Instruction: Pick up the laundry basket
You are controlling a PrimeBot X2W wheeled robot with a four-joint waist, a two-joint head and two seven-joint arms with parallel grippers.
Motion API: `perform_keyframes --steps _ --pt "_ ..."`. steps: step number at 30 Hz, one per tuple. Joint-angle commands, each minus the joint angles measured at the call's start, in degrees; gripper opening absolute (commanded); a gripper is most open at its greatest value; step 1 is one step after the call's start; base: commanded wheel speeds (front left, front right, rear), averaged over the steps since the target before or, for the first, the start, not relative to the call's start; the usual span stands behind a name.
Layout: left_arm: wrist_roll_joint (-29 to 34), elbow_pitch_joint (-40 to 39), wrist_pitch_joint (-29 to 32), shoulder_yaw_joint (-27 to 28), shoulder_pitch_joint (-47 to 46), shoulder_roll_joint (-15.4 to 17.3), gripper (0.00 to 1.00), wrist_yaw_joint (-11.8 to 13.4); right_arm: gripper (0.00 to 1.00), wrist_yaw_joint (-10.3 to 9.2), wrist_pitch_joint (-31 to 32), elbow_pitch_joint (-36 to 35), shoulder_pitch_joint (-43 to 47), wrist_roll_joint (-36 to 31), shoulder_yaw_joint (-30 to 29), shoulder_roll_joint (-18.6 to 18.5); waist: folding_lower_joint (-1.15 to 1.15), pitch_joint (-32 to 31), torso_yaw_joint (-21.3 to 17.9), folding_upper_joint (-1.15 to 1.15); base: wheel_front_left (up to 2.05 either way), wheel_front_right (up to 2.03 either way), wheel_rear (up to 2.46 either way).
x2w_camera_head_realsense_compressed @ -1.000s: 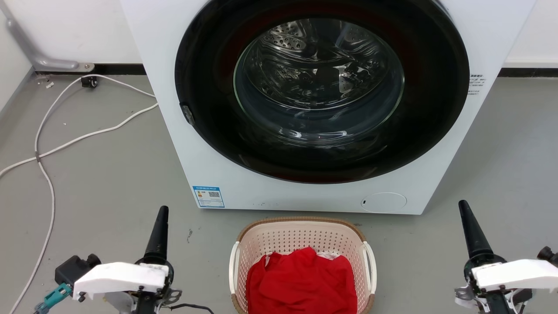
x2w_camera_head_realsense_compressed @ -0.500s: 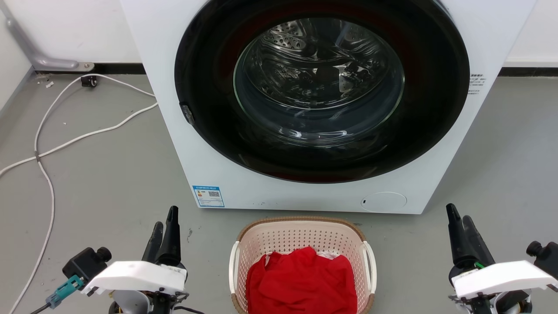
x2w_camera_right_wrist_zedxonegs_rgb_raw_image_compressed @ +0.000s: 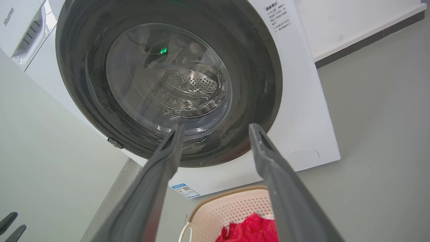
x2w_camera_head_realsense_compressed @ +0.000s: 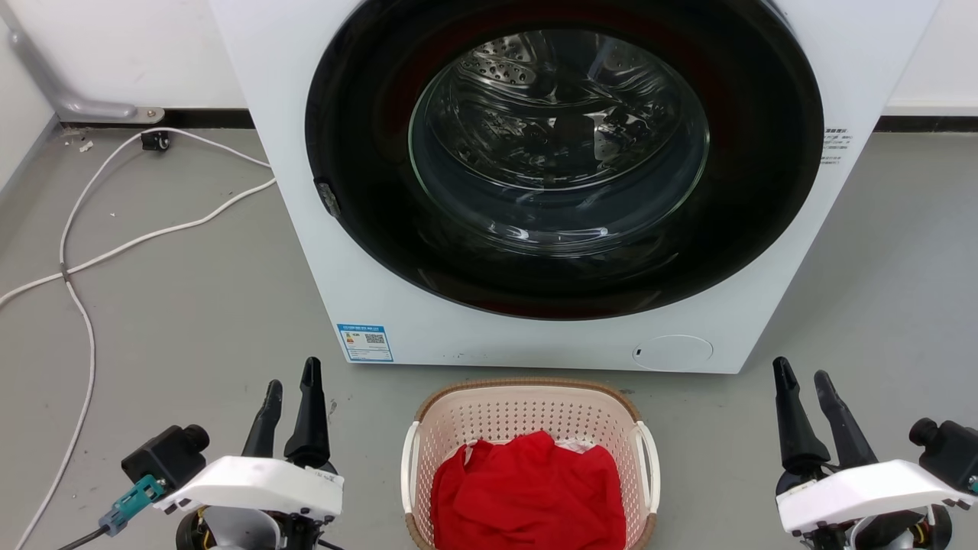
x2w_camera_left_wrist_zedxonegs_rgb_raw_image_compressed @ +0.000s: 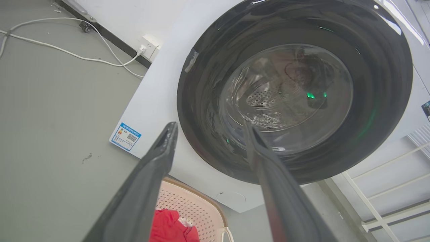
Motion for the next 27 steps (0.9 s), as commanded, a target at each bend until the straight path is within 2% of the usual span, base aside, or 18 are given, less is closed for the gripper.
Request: perform_keyframes --steps 1,27 --pt "1.77 -0.97 -0.65 -0.2 -0.01 0.19 1.0 0.31 1.0 0.0 -0.64 -1.13 -0.07 -2.07 0.13 -0.14 0.0 0.02 -0.02 0.0 0.0 0.0 0.0" --pt "17.68 -2.08 -4.65 -2.33 1.27 0.24 1.0 2.16 1.0 0.0 -4.66 -3.07 1.89 -19.43 1.2 -0.13 0.0 0.3 -0.02 0.0 0.0 0.0 0.0"
